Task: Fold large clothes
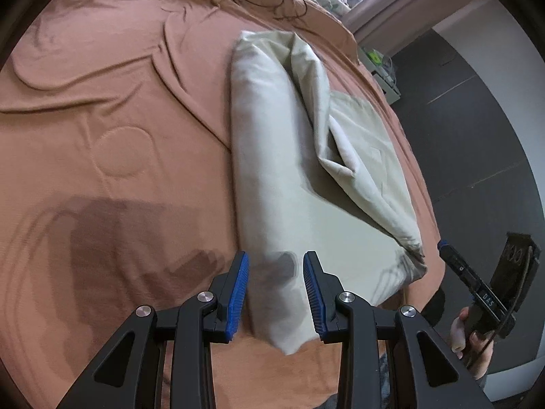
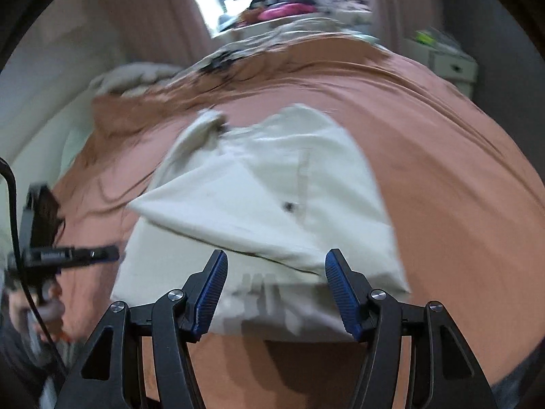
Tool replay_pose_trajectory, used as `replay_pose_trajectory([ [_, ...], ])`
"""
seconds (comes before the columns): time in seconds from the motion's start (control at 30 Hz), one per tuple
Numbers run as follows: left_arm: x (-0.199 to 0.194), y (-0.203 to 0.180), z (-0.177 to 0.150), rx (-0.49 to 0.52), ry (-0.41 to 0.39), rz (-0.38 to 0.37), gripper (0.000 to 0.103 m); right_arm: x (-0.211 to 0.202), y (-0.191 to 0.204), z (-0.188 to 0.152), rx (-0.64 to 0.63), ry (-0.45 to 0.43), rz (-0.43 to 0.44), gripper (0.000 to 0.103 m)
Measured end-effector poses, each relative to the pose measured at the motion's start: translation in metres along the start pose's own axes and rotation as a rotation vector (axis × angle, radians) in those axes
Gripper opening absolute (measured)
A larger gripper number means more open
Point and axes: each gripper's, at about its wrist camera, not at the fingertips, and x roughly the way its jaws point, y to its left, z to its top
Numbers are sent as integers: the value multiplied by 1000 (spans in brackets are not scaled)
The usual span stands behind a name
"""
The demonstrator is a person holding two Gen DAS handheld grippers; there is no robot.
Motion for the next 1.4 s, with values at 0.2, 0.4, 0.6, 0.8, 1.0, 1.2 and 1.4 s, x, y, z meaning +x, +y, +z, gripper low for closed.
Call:
replay_pose_trajectory([
  [0.2, -23, 33, -3, -50, -26, 11, 35, 33, 58, 17, -165, 52, 21, 60],
  [0.4, -51, 72, -11, -119, -55, 40, 35, 64, 99, 21, -288, 101, 4, 60],
  [0.6, -68, 100, -13, -177, -80, 55, 35, 92, 109, 21, -354, 133, -79, 59],
  [0.8, -66, 101, -12, -182, -77, 55, 35, 67, 93, 55, -316, 47, -78, 7],
  [1.0, -49, 84, -4, -156, -57, 40, 35, 35, 60, 103, -271, -21, -97, 6],
  [1.2, -31, 65, 9, -124, -36, 36, 35, 37, 4, 140, -164, -38, -98, 6],
  [1.4, -21, 55, 25, -106, -30, 57, 36, 69, -62, 156, 9, -10, -54, 5],
])
